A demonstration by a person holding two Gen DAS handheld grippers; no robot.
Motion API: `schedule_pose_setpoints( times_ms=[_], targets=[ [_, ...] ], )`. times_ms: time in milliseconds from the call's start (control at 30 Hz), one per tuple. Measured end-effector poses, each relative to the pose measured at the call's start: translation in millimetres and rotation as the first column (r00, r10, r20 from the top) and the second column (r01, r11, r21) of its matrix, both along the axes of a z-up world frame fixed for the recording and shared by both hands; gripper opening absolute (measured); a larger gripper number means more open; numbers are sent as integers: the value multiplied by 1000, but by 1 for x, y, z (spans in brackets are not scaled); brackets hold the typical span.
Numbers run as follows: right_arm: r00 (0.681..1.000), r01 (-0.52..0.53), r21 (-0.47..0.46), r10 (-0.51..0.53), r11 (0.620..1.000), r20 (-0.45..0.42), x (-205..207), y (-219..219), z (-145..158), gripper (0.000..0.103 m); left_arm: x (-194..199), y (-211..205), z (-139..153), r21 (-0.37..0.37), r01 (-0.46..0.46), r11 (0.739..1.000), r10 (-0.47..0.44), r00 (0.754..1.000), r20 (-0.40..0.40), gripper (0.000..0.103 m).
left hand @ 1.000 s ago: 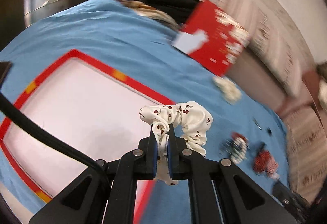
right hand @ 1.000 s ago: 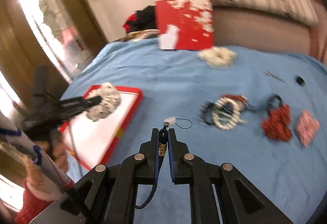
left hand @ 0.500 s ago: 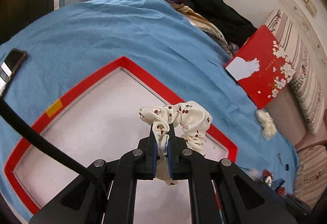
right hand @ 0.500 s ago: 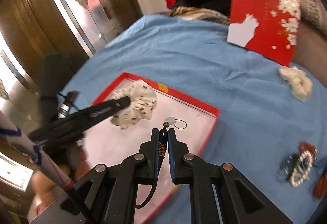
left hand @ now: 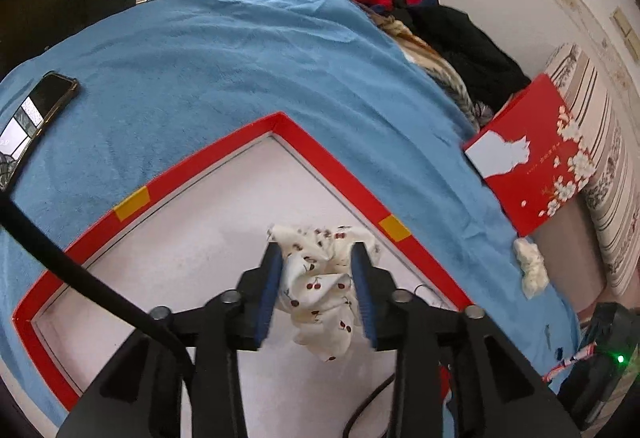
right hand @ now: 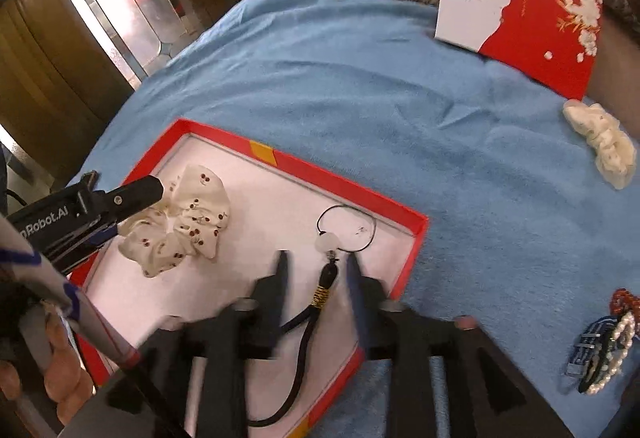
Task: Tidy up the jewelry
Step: 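Carry scrunchie and lanyard into the red tray and open both tools, then grasp the red polka-dot scrunchie with the right tool while the left grasps the pearl bracelet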
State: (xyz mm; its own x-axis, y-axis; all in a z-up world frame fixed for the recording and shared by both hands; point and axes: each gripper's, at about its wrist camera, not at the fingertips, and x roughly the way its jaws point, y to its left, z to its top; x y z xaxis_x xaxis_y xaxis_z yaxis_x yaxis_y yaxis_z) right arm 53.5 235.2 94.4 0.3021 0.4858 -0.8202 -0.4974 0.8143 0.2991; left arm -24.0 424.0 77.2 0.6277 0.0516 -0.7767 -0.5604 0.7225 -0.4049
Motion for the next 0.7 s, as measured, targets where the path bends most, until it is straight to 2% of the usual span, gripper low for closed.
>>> schedule_pose_setpoints(
  times_ms=[33, 233, 300, 467, 567, 700],
  targets=[
    [1000, 5, 2, -5, 1000, 14, -2, -3, 7, 50, -2, -1, 3, 2, -5, 1000, 5, 1000, 14, 38],
    [996, 52, 3, -52, 999, 74, -16, -48, 40, 51, -9, -15, 22, 24, 24, 999, -26, 996, 85, 40],
    [992, 82, -9, -81, 997, 95, -24, -77, 48, 51, -11, -25, 29, 40, 49, 998, -53, 993, 108, 40],
    [968, 226, -47, -219, 973, 124, -46, -179, 56, 54, -17, -62, 39, 52, 150, 987, -156, 978, 140, 40],
    [936, 339, -90, -326, 937, 131, -60, -246, 51, 54, -20, -92, 37, 9, 259, 966, -258, 955, 146, 40],
    [886, 463, -123, -453, 878, 103, -81, -320, 33, 54, -19, -148, 26, -34, 402, 915, -395, 910, 126, 40]
  ],
)
